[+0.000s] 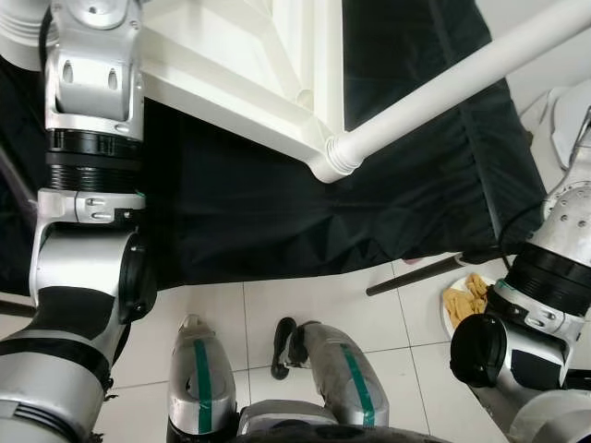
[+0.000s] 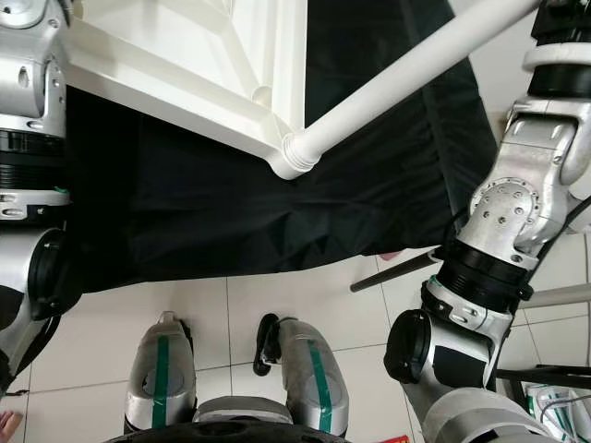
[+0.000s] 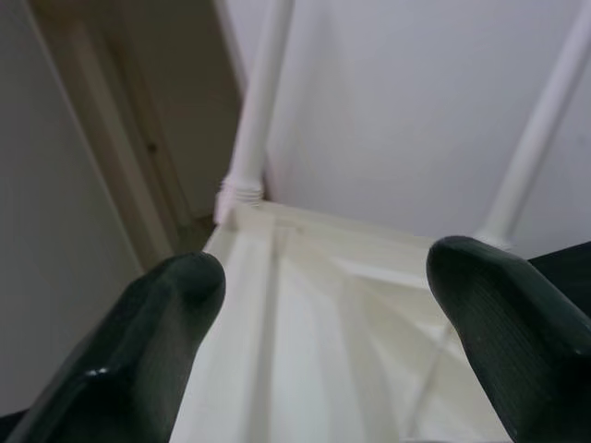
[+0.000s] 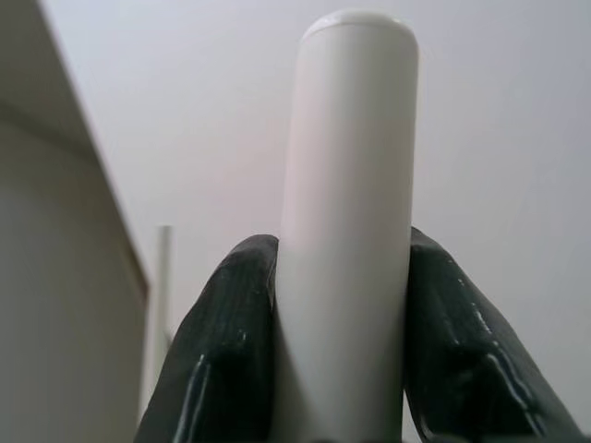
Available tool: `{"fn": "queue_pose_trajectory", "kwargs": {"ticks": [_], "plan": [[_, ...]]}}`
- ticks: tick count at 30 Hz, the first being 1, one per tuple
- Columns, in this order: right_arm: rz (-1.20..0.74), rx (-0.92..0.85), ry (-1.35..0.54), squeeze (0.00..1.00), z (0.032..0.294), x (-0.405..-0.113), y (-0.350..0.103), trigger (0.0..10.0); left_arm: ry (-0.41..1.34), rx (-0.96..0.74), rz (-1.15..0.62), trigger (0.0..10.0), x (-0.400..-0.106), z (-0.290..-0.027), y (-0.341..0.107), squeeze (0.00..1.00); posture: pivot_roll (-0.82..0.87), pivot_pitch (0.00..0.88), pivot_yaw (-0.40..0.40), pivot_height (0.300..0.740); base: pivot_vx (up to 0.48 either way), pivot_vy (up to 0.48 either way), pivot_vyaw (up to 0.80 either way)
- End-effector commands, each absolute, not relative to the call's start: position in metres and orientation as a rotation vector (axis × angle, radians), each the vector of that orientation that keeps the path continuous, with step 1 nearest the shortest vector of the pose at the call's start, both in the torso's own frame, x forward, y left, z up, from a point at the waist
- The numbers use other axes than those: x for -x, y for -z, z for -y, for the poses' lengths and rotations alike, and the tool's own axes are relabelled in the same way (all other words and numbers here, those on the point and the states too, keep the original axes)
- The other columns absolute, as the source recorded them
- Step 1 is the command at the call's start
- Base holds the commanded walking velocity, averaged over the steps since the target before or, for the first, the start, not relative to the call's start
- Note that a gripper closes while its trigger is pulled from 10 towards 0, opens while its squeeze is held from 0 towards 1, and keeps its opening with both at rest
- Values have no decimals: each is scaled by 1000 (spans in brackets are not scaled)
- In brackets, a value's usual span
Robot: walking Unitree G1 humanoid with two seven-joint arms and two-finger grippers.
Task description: Building children table
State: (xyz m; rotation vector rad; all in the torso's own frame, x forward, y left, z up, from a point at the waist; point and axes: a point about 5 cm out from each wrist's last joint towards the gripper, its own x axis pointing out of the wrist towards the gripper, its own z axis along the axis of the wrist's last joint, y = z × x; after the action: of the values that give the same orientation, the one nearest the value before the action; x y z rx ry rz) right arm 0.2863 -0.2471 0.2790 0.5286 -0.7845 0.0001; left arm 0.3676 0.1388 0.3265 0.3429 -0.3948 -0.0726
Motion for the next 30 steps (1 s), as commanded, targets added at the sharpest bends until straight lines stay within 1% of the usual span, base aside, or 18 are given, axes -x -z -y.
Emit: {"fn": "queue_pose_trajectory", "kwargs": {"ticks": [1,2,3,5,6,7,10,12,13,16,17,19,21,24,25,26,27,30], "plan": [[50,-589,358,0,271,-286,-108,0,-11,-310,590,10000,-347,-149,-376,0,129,143,-82,740,0,0,0],[50,-589,358,0,271,-286,-108,0,-11,-310,590,10000,-347,-149,-376,0,129,143,-82,740,0,0,0],[-4,-632,366,0,267,-287,-96,0,4,-306,603,10000,-344,-145,-379,0,129,143,-82,740,0,0,0],[-125,-687,316,0,250,-293,-75,0,32,-309,629,10000,-338,-135,-386,0,135,142,-86,740,0,0,0],[-125,-687,316,0,250,-293,-75,0,32,-309,629,10000,-338,-135,-386,0,135,142,-86,740,0,0,0],[-172,-712,276,0,241,-297,-69,0,40,-311,638,10000,-335,-132,-389,0,137,141,-87,740,0,0,0],[-172,-712,276,0,241,-297,-69,0,40,-311,638,10000,-335,-132,-389,0,137,141,-87,740,0,0,0],[-270,-701,174,0,218,-307,-61,0,66,-299,651,10000,-329,-126,-394,0,142,138,-89,740,0,0,0],[-270,-701,174,0,218,-307,-61,0,66,-299,651,10000,-329,-126,-394,0,142,138,-89,740,0,0,0],[-348,-664,-62,0,177,-326,-67,0,97,-296,653,10000,-325,-117,-396,0,142,134,-95,740,0,0,0],[-348,-664,-62,0,177,-326,-67,0,97,-296,653,10000,-325,-117,-396,0,142,134,-95,740,0,0,0],[-359,-664,-115,0,169,-328,-69,0,103,-289,651,10000,-325,-115,-396,0,143,134,-96,740,0,0,0],[-401,-644,-201,0,156,-331,-68,0,100,-296,646,10000,-323,-112,-395,0,146,133,-100,740,0,0,0],[-414,-641,-225,0,153,-331,-67,0,98,-300,644,10000,-323,-112,-395,0,146,133,-100,740,0,0,0],[-436,-604,-258,0,149,-331,-66,7490,106,-299,637,10000,-322,-111,-394,0,145,136,-103,740,0,0,0],[-436,-604,-258,0,149,-331,-66,7490,106,-299,637,10000,-322,-111,-394,0,145,136,-103,740,0,0,0],[-466,-602,-278,0,145,-331,-64,10000,109,-308,627,10000,-322,-110,-392,0,145,137,-104,740,0,0,0],[-459,-554,-350,0,139,-331,-67,10000,135,-333,599,10000,-322,-106,-385,0,146,139,-111,740,0,0,0]]}}
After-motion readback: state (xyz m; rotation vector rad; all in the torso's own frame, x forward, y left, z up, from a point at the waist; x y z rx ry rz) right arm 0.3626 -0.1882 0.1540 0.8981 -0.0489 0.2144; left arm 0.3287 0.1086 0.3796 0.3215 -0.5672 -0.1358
